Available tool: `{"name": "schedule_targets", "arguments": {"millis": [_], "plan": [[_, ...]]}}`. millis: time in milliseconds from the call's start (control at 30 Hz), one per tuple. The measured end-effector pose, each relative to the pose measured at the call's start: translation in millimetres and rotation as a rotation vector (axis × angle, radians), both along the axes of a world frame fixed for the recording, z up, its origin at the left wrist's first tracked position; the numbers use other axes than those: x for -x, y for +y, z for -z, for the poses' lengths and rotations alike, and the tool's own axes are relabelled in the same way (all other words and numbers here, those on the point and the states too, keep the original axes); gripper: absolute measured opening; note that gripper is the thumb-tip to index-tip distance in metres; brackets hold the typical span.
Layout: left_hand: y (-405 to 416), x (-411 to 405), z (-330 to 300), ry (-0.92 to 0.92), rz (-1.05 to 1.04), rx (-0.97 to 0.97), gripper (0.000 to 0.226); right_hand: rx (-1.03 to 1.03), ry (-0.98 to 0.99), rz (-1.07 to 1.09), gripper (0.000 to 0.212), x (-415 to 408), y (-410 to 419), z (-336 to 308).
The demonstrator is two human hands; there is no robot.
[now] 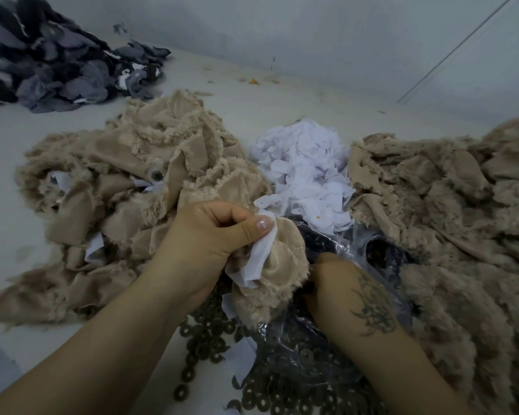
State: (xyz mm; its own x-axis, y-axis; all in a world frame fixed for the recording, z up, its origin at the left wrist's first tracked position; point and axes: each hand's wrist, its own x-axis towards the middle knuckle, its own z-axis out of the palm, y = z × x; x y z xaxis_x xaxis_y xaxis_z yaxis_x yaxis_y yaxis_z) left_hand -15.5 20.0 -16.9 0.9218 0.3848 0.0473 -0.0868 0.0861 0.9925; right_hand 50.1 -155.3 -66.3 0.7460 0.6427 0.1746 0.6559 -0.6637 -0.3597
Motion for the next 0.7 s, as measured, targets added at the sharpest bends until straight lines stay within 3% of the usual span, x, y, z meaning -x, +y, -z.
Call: {"name": "schedule_targets", "arguments": {"millis": [67,100,167,300,367,533,633,700], "plan": [[-1.0,-0.2,0.5,-0.002,0.0,0.012,0.03,0.08,0.013,0.012,0.029,-9.2,0.3,2.3],[-1.6,-0.2,0.8,-0.003,0.004,0.017,0.03,0.044,0.045,-0.021,0.015,-8.6,-2.8,2.3],[-2.6,-0.7,1.8,-0.005,0.009,0.014,0.03,0.014,0.053,-0.019,0.007,-7.3,-2.1,-6.7],[-1.7,-1.1,3.1,-0.016,-0.002,0.007,0.032,-0.305,0.124,0.08,0.036,-4.8,1.7,-17.8],[-0.8,-1.3,3.6,-0.026,-0.003,0.007,0.03,-0.46,0.338,0.101,0.039,-3.2,2.6,-20.1],[-2.9,-0.4,6.4,-0.041,0.03,-0.021,0.027,-0.761,0.992,-0.02,0.019,3.4,7.2,-28.3],[-4.1,0.5,6.4,-0.041,0.04,-0.021,0.029,-1.011,1.254,-0.052,0.031,1.5,8.8,-28.7],[-5.2,0.3,5.8,-0.046,0.045,-0.033,0.027,-1.094,1.314,-0.053,0.033,1.6,9.1,-30.8]]}}
